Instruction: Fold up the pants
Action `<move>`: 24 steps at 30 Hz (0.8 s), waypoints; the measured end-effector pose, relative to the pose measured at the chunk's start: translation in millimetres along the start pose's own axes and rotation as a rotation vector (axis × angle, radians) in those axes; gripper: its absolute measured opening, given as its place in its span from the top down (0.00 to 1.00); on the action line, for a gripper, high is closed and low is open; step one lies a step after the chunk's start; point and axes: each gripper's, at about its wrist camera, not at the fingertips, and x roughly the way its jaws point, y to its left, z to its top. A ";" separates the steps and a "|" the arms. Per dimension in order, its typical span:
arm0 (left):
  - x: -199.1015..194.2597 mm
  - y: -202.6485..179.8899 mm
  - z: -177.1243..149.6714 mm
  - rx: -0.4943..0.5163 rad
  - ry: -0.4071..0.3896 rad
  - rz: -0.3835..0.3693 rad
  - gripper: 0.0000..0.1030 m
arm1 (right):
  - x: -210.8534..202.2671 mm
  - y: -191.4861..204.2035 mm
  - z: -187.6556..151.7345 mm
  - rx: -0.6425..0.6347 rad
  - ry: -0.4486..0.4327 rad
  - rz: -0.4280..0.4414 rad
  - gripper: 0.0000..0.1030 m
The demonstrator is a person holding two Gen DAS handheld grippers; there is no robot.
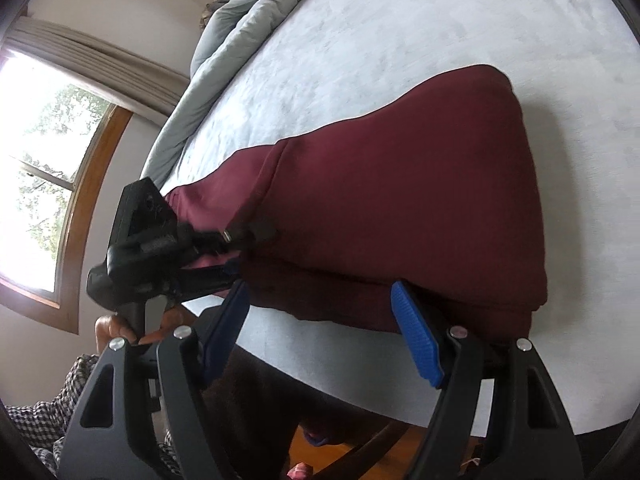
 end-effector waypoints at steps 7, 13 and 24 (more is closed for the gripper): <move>-43.1 -15.2 -4.0 0.085 -0.158 0.000 0.72 | -23.6 -5.3 6.8 0.047 -0.073 0.013 0.26; -80.2 27.8 -4.8 0.090 -0.232 0.171 0.78 | -39.3 -34.5 13.8 0.125 -0.110 -0.036 0.22; -60.3 43.1 5.8 -0.013 -0.208 0.131 0.54 | 22.5 -67.6 20.5 0.227 0.028 0.012 0.20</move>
